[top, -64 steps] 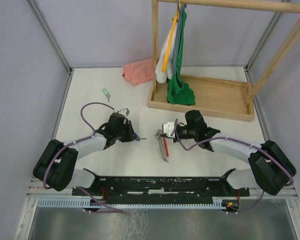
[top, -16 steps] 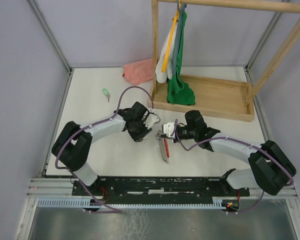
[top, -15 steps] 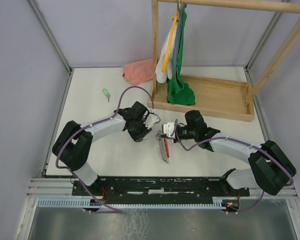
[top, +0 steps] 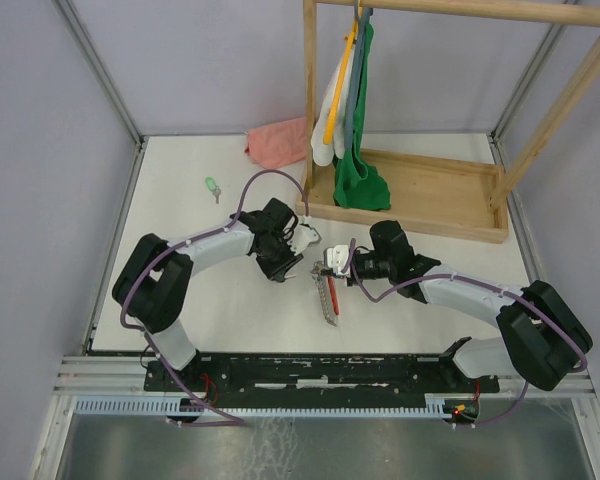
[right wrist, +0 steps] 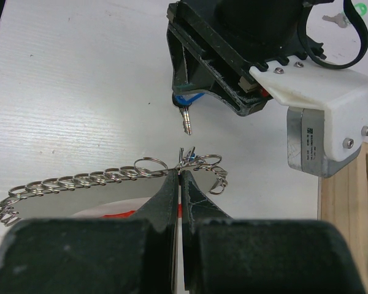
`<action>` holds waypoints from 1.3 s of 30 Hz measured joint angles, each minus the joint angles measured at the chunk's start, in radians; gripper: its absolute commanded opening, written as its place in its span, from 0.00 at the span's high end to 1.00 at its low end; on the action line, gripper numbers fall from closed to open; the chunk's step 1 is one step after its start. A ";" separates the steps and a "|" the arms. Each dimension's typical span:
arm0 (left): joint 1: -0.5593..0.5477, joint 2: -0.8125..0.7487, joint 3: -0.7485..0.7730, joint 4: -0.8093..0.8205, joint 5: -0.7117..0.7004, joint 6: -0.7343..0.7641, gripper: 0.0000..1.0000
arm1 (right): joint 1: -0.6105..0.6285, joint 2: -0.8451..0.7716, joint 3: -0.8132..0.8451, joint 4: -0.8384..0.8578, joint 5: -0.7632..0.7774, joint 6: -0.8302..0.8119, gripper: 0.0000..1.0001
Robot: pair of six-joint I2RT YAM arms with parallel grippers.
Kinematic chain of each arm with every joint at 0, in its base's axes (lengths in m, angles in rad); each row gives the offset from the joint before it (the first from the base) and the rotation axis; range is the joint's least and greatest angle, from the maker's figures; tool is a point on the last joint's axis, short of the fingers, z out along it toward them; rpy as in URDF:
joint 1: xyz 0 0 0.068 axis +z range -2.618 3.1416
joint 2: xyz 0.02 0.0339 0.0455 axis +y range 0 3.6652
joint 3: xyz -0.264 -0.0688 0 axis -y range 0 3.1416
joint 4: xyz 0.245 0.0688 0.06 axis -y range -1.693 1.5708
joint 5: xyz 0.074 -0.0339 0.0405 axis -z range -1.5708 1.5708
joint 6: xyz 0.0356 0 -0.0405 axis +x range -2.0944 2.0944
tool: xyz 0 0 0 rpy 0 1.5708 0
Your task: Put the keys on the keyring
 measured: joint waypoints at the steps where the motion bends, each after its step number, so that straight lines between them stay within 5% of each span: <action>1: 0.002 0.004 0.004 -0.002 0.006 0.001 0.64 | 0.000 0.000 0.000 0.000 0.000 -0.001 0.99; 12: 0.003 0.048 0.025 -0.021 0.033 0.016 0.70 | 0.000 0.000 0.000 -0.001 -0.001 -0.002 0.99; 29: 0.005 0.050 0.029 -0.040 0.056 0.018 0.97 | -0.001 0.000 0.000 -0.003 -0.001 -0.002 0.99; 39: 0.006 -0.002 -0.004 -0.003 0.062 -0.013 0.97 | -0.004 -0.016 -0.010 -0.002 0.003 0.000 0.99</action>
